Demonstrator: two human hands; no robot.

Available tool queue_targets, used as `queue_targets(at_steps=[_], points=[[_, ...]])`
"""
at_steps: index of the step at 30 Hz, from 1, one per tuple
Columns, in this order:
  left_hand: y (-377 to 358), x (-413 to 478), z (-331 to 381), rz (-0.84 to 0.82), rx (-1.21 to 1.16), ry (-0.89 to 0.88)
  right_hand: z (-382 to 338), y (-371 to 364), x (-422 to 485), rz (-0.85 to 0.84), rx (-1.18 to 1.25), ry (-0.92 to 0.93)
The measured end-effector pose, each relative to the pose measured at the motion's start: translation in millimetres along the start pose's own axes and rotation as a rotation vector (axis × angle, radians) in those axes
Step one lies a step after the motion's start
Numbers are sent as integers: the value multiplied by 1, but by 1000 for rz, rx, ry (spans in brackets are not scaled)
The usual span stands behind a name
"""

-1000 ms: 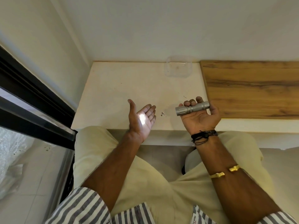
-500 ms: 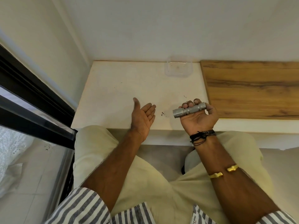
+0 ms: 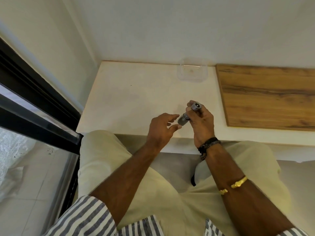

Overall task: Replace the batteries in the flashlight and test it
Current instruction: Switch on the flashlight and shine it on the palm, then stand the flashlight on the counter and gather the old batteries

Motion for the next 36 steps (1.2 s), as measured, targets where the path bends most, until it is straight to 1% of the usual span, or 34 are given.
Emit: queue_targets(at_steps=[4, 10, 13, 16, 21, 26, 28, 36], points=[[3, 5, 1, 30, 9, -2, -3, -15, -4, -54, -96, 34], [14, 17, -9, 80, -131, 58, 6, -36, -3, -86, -133, 14], [20, 27, -17, 89, -145, 69, 5, -44, 6, -115, -164, 26], [30, 46, -25, 117, -150, 71, -5, -53, 19, -123, -237, 87], [41, 85, -32, 133, -100, 46, -26, -75, 50, -104, -403, 216], [52, 130, -44, 159, -71, 39, -35, -106, 89, -167, -460, 300], [55, 149, -49, 172, -46, 41, -34, -118, 106, -178, -480, 318], [58, 221, -76, 175, -70, 77, -27, -152, 176, -179, -485, 337]])
Point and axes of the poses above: each hand's wrist, its own x-axis towards the middle knuckle, its own y-axis out of the back of the hand, z = x × y, the point moved 9 cm from there along x, towards the middle knuckle, and after that the axes turned 11 degrees about x, right-handed, at the moved point
